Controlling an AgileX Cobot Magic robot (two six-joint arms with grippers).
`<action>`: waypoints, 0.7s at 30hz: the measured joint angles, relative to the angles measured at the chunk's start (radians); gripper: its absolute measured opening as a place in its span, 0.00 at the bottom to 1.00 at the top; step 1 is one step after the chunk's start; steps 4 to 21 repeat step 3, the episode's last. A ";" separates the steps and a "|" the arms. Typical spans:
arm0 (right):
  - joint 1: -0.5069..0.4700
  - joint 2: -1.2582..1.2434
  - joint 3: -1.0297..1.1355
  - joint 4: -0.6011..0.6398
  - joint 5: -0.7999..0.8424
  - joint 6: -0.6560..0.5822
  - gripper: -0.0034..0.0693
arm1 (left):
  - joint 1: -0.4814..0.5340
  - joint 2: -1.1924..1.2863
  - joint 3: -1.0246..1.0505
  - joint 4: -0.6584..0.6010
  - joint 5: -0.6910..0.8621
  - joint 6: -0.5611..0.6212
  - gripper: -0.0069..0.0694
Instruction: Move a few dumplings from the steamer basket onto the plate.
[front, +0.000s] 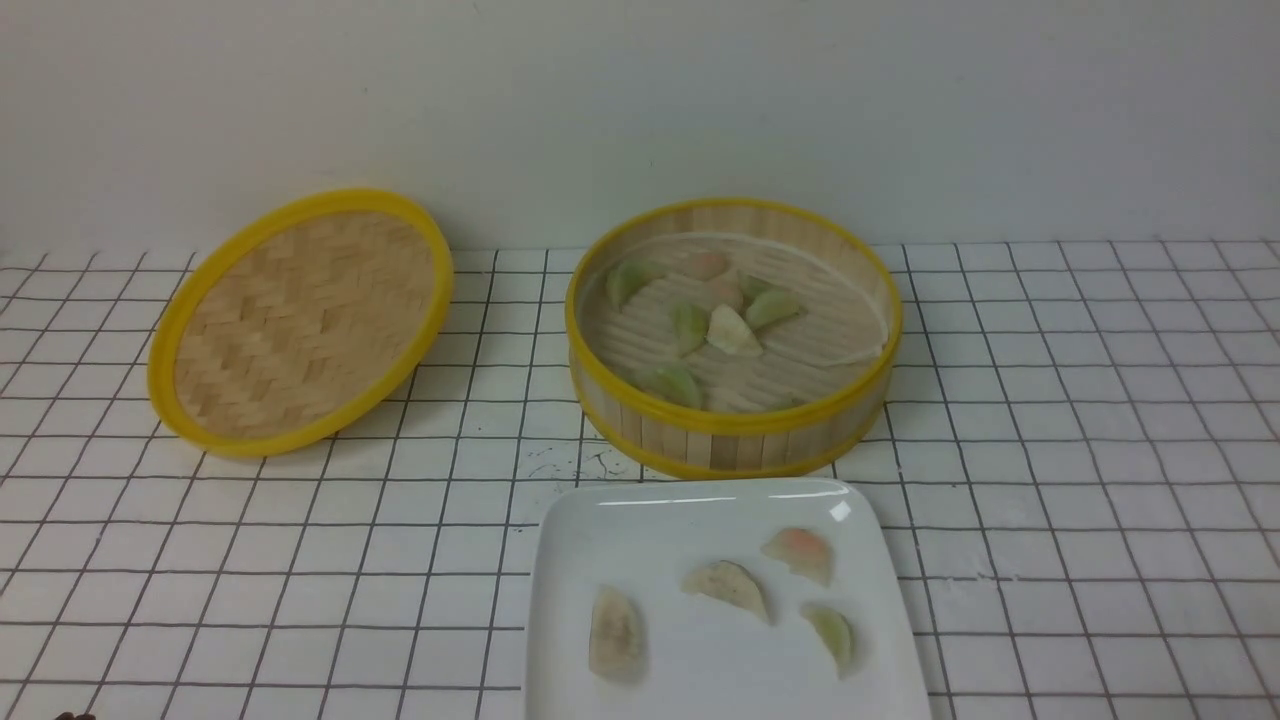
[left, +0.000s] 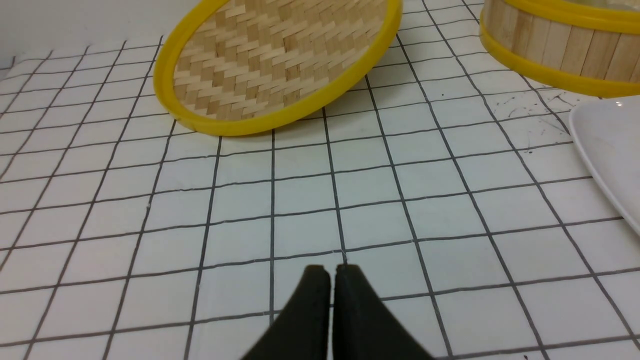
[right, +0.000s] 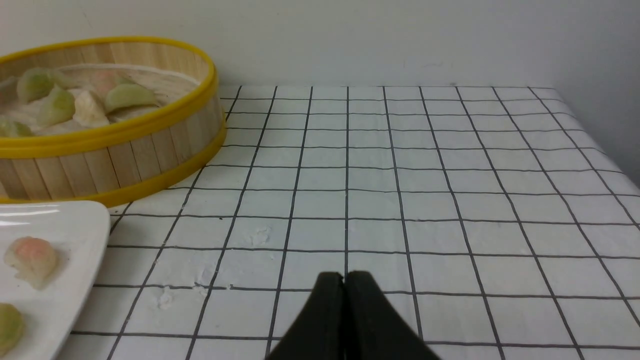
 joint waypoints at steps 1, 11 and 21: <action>0.000 0.000 0.000 0.000 0.000 0.000 0.03 | 0.000 0.000 0.000 0.000 0.000 0.000 0.08; 0.000 0.000 0.000 0.000 0.000 0.000 0.03 | 0.000 0.000 0.000 0.000 0.000 0.000 0.08; 0.000 0.000 0.000 0.000 0.000 0.000 0.03 | 0.000 0.000 0.000 0.000 0.000 0.000 0.08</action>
